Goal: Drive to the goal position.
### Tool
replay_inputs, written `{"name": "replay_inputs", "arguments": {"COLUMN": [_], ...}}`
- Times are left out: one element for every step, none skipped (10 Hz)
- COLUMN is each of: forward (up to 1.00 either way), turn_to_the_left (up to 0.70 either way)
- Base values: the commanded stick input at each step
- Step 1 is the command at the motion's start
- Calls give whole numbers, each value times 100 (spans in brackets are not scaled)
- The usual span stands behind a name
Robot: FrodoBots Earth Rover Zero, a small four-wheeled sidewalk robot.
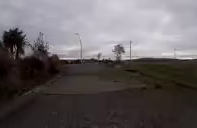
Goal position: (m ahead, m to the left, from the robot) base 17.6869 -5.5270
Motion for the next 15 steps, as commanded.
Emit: {"name": "replay_inputs", "arguments": {"forward": [100,100,100,100,100,100,100,100,100,100,100,100,100,100,100], "turn_to_the_left": [0,0,0,0,0,0,0,0,0,0,0,0,0,0,0]}}
